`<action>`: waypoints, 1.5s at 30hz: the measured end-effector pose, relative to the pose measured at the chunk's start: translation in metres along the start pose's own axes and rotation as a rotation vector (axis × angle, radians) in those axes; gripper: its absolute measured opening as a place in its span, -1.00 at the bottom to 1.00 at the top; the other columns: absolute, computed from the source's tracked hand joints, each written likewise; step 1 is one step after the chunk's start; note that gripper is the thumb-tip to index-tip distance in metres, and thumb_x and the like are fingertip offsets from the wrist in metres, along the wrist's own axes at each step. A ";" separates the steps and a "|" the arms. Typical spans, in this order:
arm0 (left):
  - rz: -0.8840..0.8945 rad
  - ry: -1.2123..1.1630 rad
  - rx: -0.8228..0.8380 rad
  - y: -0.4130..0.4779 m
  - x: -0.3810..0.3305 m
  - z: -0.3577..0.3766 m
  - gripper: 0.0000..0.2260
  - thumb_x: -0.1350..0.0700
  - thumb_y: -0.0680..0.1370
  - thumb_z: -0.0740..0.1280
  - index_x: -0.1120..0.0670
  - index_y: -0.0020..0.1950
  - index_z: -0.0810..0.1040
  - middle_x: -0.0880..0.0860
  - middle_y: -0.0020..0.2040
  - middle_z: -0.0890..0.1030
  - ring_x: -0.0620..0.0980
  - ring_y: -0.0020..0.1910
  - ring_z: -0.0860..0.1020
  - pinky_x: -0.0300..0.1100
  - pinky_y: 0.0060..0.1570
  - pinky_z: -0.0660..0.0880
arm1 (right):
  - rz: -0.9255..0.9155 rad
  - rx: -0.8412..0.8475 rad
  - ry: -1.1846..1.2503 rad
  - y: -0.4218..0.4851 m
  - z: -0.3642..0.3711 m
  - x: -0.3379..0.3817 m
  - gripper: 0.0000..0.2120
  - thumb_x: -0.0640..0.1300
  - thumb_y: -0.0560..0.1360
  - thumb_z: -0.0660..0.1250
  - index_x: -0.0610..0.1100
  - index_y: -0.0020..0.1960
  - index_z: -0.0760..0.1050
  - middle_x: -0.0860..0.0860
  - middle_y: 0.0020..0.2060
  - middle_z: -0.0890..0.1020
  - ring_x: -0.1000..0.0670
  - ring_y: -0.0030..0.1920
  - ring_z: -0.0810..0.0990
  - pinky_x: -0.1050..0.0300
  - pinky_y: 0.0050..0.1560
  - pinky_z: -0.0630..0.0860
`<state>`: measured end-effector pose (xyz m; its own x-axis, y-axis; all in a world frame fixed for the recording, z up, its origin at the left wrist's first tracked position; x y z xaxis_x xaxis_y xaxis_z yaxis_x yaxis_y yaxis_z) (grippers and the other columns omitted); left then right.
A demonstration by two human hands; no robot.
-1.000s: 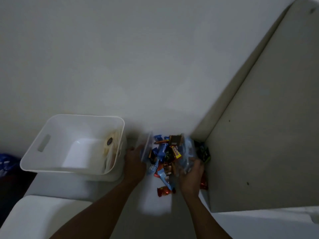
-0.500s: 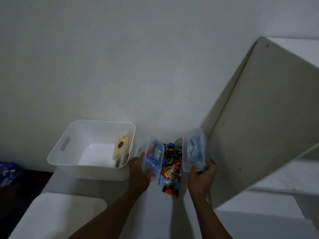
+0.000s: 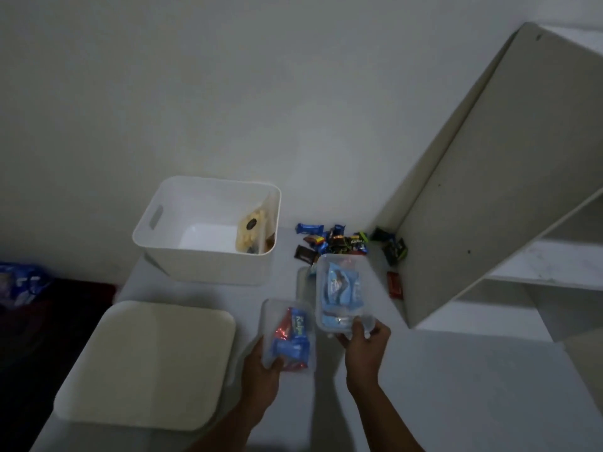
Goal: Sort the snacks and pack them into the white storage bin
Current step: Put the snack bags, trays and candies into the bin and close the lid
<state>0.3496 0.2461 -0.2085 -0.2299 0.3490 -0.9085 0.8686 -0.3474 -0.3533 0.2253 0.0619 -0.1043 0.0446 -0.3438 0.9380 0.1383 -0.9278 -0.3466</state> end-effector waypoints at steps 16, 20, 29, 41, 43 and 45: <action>-0.100 -0.145 0.188 -0.036 -0.033 -0.028 -0.69 0.21 0.59 0.23 -0.02 0.31 0.38 0.10 0.22 0.56 0.05 0.13 0.59 0.03 0.09 0.60 | 0.064 -0.031 -0.313 -0.088 0.000 -0.078 -0.80 -0.19 0.51 0.41 -0.26 -0.06 0.42 -0.03 -0.22 0.53 -0.14 -0.11 0.55 0.04 -0.06 0.45; 0.004 0.011 0.247 -0.034 -0.034 -0.030 -0.47 0.29 0.52 0.32 -0.07 0.43 0.30 0.03 0.37 0.46 0.00 0.26 0.52 0.01 0.21 0.54 | 0.080 -0.030 -0.338 -0.089 -0.006 -0.086 -0.79 -0.21 0.45 0.45 -0.29 -0.13 0.45 -0.07 -0.27 0.55 -0.21 -0.12 0.59 0.09 -0.17 0.36; 0.145 0.069 0.350 -0.042 -0.055 -0.032 -0.43 0.30 0.57 0.32 0.03 0.52 0.20 -0.11 0.38 0.42 -0.30 0.25 0.46 -0.56 0.05 0.39 | -0.128 0.342 -0.489 -0.091 0.004 -0.080 -0.41 -0.10 0.60 0.31 -0.01 0.56 0.16 0.06 0.39 0.37 0.02 0.40 0.36 -0.03 0.43 0.37; 0.264 0.088 0.431 -0.038 -0.082 -0.019 -0.48 0.26 0.49 0.45 -0.12 0.33 0.37 -0.29 0.19 0.49 -0.51 0.14 0.47 -0.54 0.06 0.40 | -0.339 0.429 -0.545 -0.076 0.003 -0.057 -0.55 -0.02 0.62 0.26 0.07 0.46 0.24 0.17 0.35 0.40 0.08 0.39 0.41 0.45 0.27 0.26; 0.296 0.111 0.442 -0.034 -0.099 -0.011 -0.44 0.26 0.47 0.47 -0.26 0.26 0.36 -0.37 0.16 0.51 -0.47 0.14 0.49 -0.47 0.10 0.45 | -0.360 0.377 -0.521 -0.070 0.000 -0.038 -0.55 -0.09 0.61 0.29 0.04 0.45 0.26 0.17 0.32 0.39 0.09 0.37 0.41 0.57 0.20 0.22; 0.338 0.120 0.458 -0.029 -0.123 -0.001 -0.42 0.23 0.46 0.48 -0.32 0.25 0.35 -0.36 0.17 0.54 -0.42 0.17 0.50 -0.31 0.18 0.50 | -0.407 0.324 -0.493 -0.062 -0.001 -0.010 -0.56 -0.09 0.60 0.30 0.06 0.43 0.28 0.19 0.31 0.41 0.13 0.34 0.42 0.53 0.21 0.25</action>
<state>0.3535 0.2145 -0.0867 0.1017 0.2395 -0.9656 0.6002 -0.7888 -0.1325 0.2153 0.1229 -0.0919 0.3586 0.1967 0.9125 0.5225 -0.8523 -0.0216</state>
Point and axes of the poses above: each hand's wrist, its own y-axis towards the middle knuckle, its own z-axis out of the palm, x = y × z, the point moved 5 cm from there along y, towards the middle knuckle
